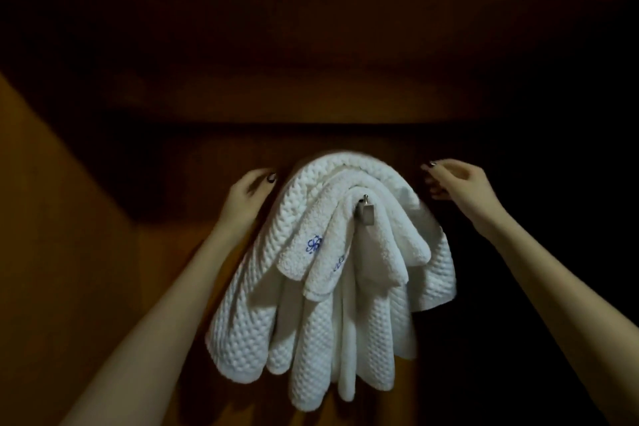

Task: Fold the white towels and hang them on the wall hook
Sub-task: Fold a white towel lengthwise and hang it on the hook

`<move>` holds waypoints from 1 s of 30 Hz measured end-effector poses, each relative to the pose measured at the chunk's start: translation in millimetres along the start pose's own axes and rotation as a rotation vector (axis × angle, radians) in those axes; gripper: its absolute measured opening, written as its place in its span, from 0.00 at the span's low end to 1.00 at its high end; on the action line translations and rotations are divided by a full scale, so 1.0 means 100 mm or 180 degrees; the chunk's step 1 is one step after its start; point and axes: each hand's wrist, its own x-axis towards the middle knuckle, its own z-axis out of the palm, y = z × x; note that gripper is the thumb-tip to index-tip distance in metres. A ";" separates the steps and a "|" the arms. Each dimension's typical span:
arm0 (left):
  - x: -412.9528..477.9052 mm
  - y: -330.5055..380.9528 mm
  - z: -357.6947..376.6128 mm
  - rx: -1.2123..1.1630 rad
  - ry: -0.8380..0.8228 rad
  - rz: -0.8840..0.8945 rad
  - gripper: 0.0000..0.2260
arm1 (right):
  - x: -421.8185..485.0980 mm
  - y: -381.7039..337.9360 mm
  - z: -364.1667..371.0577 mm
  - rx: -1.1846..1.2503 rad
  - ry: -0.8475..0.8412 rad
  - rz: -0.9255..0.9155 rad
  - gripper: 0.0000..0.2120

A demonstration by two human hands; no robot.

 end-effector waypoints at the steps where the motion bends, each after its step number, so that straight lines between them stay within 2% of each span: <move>1: 0.06 0.13 0.08 0.0083 -0.0204 0.0095 0.11 | 0.08 -0.10 0.05 -0.0065 -0.0227 -0.0133 0.10; 4: 0.14 0.28 0.22 0.0520 -0.0544 0.0099 0.16 | 0.25 -0.28 0.31 -0.0345 -0.1005 -0.0296 0.15; 6: 0.09 0.23 0.23 0.0603 -0.0545 0.0130 0.19 | 0.32 -0.30 0.46 -0.0687 -0.1228 -0.0280 0.22; 8: 0.04 0.16 0.24 0.0688 -0.0449 0.0226 0.20 | 0.36 -0.28 0.55 -0.0812 -0.1187 -0.0326 0.27; 10: 0.04 0.12 0.25 0.0731 -0.0307 0.0401 0.15 | 0.37 -0.22 0.59 -0.0677 -0.1094 -0.0444 0.26; 13: 0.11 0.15 0.25 0.1001 -0.0168 0.0729 0.06 | 0.41 -0.18 0.62 -0.0653 -0.0924 -0.0630 0.22; 14: 0.17 0.19 0.24 0.1075 -0.0137 0.0771 0.05 | 0.44 -0.19 0.63 -0.0683 -0.0887 -0.0709 0.20; 16: 0.33 0.27 0.22 0.1195 -0.0034 0.0842 0.13 | 0.51 -0.22 0.66 -0.0750 -0.0803 -0.0873 0.17; 19: 0.58 0.39 0.29 0.1148 -0.0195 0.0639 0.06 | 0.60 -0.19 0.65 -0.0574 -0.0465 -0.0931 0.13; 21: 0.63 0.40 0.36 0.1009 -0.0389 0.0589 0.08 | 0.58 -0.09 0.61 -0.0390 -0.0338 -0.0898 0.12; 24: 0.49 0.36 0.41 0.0660 -0.0531 0.0568 0.10 | 0.41 0.12 0.60 -0.0115 -0.0454 -0.0663 0.14; 27: 0.28 0.29 0.35 0.0332 -0.0556 0.0424 0.10 | 0.22 0.28 0.60 0.0356 -0.0650 -0.0509 0.09; 30: 0.00 0.15 0.15 -0.0076 -0.0448 0.0224 0.12 | 0.07 0.39 0.45 0.0980 -0.0372 -0.0298 0.16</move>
